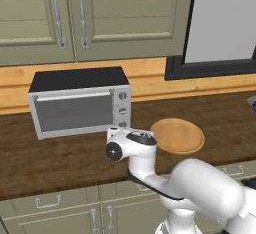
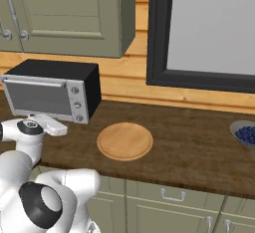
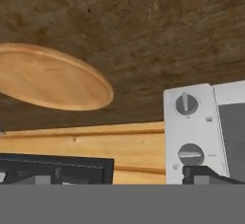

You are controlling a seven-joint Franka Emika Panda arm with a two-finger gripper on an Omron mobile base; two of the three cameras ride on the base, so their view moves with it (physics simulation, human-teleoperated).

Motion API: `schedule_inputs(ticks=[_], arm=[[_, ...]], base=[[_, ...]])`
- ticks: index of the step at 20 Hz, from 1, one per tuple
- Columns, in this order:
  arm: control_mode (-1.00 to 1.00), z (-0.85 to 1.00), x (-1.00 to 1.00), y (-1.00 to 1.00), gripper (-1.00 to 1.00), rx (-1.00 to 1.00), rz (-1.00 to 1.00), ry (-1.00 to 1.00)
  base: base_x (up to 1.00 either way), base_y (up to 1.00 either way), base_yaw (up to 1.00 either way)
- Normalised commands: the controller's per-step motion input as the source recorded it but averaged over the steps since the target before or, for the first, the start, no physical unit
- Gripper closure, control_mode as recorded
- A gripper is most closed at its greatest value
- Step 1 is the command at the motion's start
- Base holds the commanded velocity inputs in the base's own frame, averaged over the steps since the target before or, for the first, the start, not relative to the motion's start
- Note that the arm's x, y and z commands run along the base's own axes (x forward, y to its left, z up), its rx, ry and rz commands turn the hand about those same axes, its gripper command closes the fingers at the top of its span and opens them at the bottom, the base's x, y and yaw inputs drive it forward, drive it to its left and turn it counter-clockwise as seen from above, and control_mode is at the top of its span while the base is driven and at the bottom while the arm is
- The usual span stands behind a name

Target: Pick up the kebab skewer and baguette bread, and place them inside the toaster oven. Close the toaster oven door and start by setting the timer.

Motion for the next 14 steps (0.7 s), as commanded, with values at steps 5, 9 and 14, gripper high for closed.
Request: schedule_inputs(ticks=[5,9,14], arm=[[-1.00,-0.07,0.27,-0.02,-1.00,-0.01,0.15,0.00],[-1.00,0.00,0.35,0.00,-1.00,0.00,0.10,0.00],[-1.00,-0.01,0.07,0.00,-1.00,0.00,0.08,0.00]], base=[[0.00,0.00,0.00],[0.00,0.00,0.00],[0.00,0.00,0.00]])
